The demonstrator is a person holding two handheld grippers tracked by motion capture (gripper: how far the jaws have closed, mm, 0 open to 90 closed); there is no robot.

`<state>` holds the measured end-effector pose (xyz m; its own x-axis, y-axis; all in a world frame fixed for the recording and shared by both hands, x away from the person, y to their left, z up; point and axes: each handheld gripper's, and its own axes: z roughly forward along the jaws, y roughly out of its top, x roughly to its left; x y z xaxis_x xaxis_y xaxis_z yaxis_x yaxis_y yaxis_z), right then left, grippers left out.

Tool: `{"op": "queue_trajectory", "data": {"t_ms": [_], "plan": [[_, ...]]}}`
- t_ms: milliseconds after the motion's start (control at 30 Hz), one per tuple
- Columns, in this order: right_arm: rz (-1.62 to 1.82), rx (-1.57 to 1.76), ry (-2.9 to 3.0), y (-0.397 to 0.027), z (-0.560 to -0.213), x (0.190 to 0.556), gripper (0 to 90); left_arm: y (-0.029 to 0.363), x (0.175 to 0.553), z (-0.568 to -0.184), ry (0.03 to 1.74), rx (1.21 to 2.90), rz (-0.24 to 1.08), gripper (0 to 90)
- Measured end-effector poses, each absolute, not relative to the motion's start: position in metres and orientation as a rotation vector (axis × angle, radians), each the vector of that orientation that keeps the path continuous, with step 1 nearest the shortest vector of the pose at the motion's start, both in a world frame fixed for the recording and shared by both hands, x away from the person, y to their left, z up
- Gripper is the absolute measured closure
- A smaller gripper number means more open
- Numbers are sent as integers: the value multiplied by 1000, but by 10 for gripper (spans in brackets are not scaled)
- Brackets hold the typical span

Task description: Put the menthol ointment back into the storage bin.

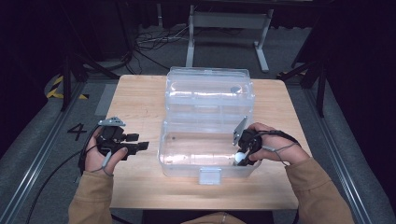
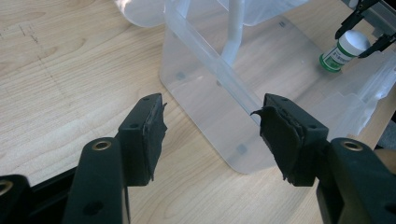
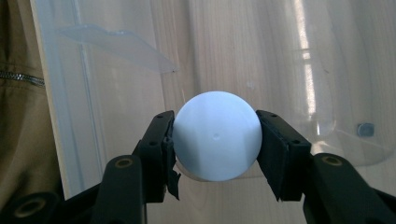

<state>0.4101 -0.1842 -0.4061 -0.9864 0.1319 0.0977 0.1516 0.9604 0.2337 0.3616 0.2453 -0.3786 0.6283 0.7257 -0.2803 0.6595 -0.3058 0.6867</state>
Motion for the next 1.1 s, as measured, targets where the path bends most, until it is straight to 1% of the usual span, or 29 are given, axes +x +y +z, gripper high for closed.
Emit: {"op": "queue_trajectory", "data": {"t_ms": [833, 967, 1000, 1100], "plan": [[-300, -164, -3022, -177, -408, 407, 502, 246, 362, -379, 1086, 2039, 102, 405], [-306, -181, -3015, -177, -408, 408, 492, 246, 362, -379, 1084, 2039, 102, 405], [-311, -183, -3015, -177, -408, 408, 473, 246, 362, -379, 1084, 2038, 100, 405], [-319, -186, -3008, -177, -408, 409, 480, 246, 362, -379, 1086, 2037, 100, 405]]}}
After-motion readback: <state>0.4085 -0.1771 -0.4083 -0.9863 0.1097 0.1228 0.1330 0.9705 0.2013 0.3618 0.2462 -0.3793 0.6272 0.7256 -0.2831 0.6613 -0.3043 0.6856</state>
